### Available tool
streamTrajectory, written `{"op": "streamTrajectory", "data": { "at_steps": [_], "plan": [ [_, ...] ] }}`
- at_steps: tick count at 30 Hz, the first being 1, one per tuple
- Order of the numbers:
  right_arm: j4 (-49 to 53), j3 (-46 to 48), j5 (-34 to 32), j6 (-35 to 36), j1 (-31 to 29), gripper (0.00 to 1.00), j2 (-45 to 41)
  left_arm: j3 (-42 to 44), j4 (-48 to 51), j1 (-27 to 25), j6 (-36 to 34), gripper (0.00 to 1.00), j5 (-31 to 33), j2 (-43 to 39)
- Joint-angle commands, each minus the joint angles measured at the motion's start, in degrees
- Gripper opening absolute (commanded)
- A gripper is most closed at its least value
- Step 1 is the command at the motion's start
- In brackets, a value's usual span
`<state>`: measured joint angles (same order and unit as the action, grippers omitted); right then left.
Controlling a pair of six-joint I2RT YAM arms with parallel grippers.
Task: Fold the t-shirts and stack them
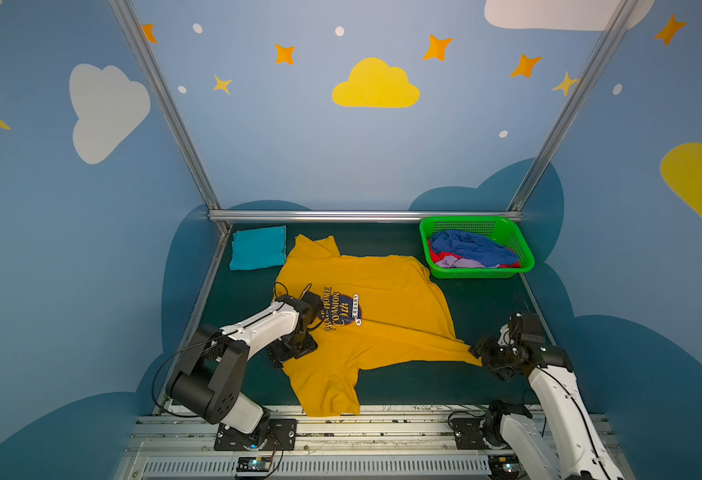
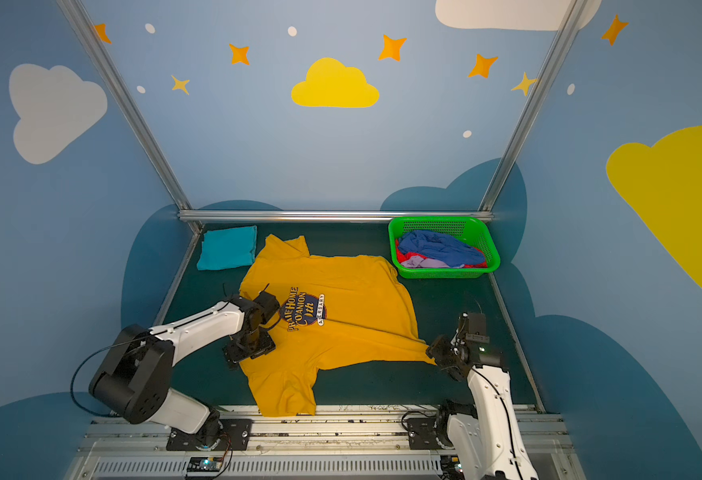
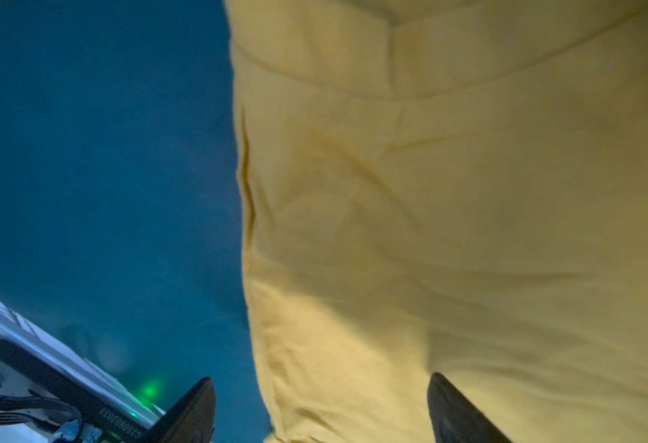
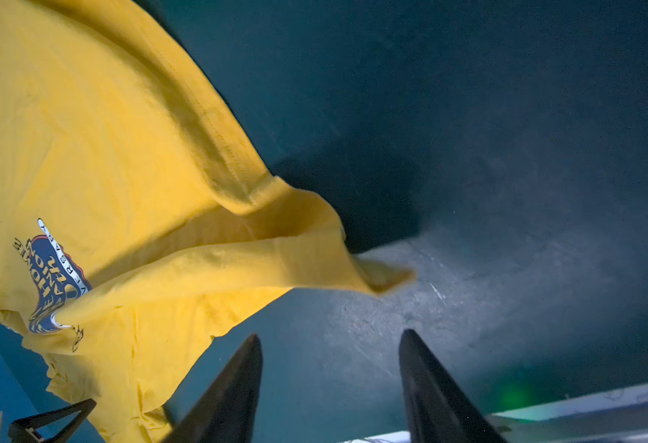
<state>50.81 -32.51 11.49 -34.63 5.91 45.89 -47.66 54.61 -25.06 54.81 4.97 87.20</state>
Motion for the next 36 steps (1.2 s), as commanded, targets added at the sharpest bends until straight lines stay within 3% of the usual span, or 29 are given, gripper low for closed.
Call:
{"op": "streamTrajectory", "data": {
  "at_steps": [1, 7, 13, 16, 24, 25, 26, 27, 28, 30, 36],
  "plan": [
    [0.17, -3.51, -1.85, 0.97, -0.22, 0.64, 0.71, 1.51, 0.53, 1.93, -1.31, 0.85, 0.86, -1.03],
    [1.64, -12.64, -7.27, 3.4, -4.59, 0.63, 3.99, 2.45, -1.83, 2.36, -1.6, 0.68, 0.49, 2.41],
    [-0.07, -13.46, -9.82, 0.74, -11.64, 0.63, 6.36, 3.17, -3.76, 4.52, -1.62, 0.15, 0.39, 4.79],
    [-0.49, -13.23, -10.03, 0.57, -12.67, 0.63, 6.98, 4.02, -3.28, 7.66, -2.58, 0.04, 0.92, 3.53],
    [-0.35, -13.09, -12.07, 0.47, -15.94, 0.62, 6.76, 4.64, 2.5, 15.36, -5.7, 0.05, 5.45, -4.48],
    [-0.2, -13.15, -12.5, 0.44, -16.56, 0.62, 6.91, 4.81, 2.45, 15.09, -5.83, 0.19, 4.56, -5.51],
    [-0.03, -13.28, -12.85, 0.36, -17.07, 0.62, 7.01, 4.93, 2.23, 14.69, -5.81, 0.46, 3.38, -6.37],
    [-0.01, -13.32, -13.06, 0.36, -17.48, 0.62, 7.19, 5.17, 2.38, 13.98, -5.35, 0.62, 2.62, -7.32],
    [-0.01, -13.47, -13.07, 0.27, -17.75, 0.62, 7.33, 5.42, 2.64, 13.13, -4.65, 0.68, 2.57, -8.19],
    [-0.18, -13.78, -12.79, 0.1, -18.07, 0.62, 7.5, 6.18, 2.16, 12.2, -3.7, 0.72, 2.15, -9.73],
    [0.08, -15.51, -12.72, 0.09, -19.07, 0.62, 8.24, 9.58, -5.48, 9.9, -2.23, 0.71, -3.48, -10.66]
  ]
}}
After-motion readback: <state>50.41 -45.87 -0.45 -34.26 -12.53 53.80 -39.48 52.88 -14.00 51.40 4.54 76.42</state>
